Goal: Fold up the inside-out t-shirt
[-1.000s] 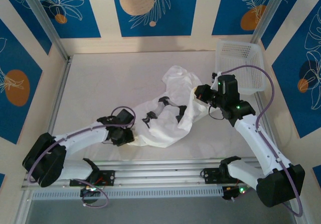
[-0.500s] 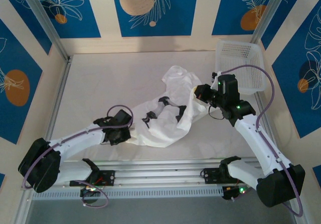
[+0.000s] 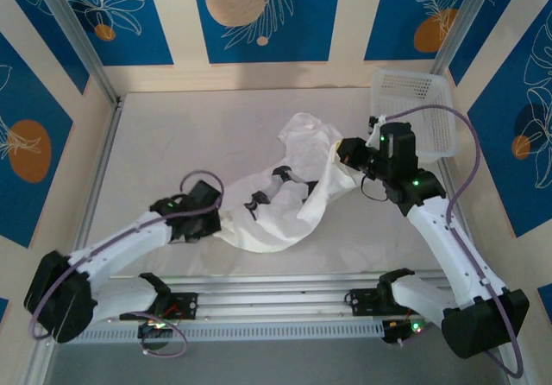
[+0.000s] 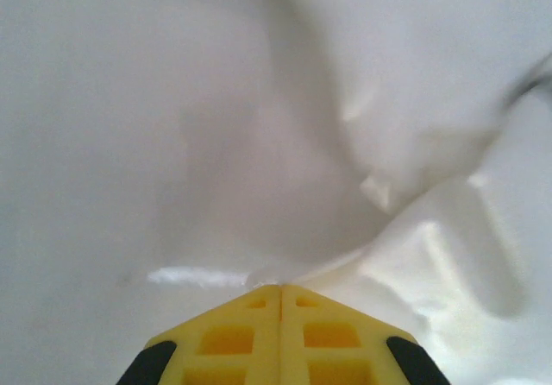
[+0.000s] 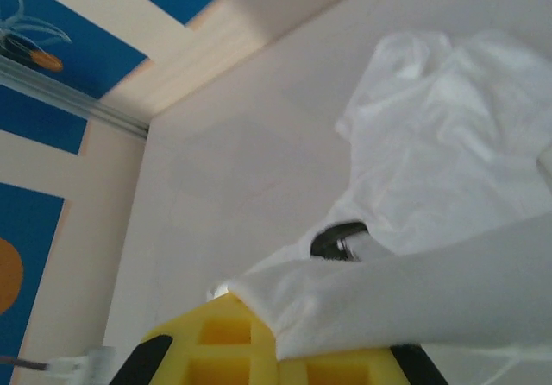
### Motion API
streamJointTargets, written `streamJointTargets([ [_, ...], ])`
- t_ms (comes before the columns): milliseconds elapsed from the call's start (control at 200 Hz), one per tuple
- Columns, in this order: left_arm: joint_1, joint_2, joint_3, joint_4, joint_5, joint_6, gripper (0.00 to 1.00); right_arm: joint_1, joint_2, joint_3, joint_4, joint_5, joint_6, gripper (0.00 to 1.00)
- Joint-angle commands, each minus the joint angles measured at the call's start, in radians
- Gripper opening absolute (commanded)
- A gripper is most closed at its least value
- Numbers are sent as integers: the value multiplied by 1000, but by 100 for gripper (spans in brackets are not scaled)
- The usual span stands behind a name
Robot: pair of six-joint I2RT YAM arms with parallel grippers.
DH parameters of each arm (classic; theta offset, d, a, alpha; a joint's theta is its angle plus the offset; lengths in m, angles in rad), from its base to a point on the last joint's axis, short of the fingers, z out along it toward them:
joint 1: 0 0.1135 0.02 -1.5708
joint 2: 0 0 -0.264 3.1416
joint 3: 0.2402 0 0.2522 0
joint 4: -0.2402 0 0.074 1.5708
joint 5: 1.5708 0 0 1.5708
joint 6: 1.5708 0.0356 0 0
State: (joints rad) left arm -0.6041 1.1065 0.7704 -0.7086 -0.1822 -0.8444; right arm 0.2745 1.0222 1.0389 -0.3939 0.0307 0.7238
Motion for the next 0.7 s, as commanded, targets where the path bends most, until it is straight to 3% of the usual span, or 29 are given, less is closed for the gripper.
streamJointTargets([
  [0, 86, -100, 318, -90, -200, 199, 0, -15, -61, 128, 62, 104, -62, 0],
  [140, 104, -165, 583, -29, -341, 331, 0, -44, -144, 224, 94, 223, -118, 0],
  [235, 104, -207, 661, 46, -362, 394, 0, -48, -190, 273, 87, 278, -167, 0],
  [365, 104, -198, 798, 30, -360, 458, 0, -50, -233, 322, 92, 310, -217, 0],
  [495, 104, -187, 865, 37, -335, 485, 0, -49, -252, 352, 110, 334, -238, 0],
  [695, 107, -83, 894, 35, -390, 516, 0, -51, -183, 390, 75, 350, -261, 0],
])
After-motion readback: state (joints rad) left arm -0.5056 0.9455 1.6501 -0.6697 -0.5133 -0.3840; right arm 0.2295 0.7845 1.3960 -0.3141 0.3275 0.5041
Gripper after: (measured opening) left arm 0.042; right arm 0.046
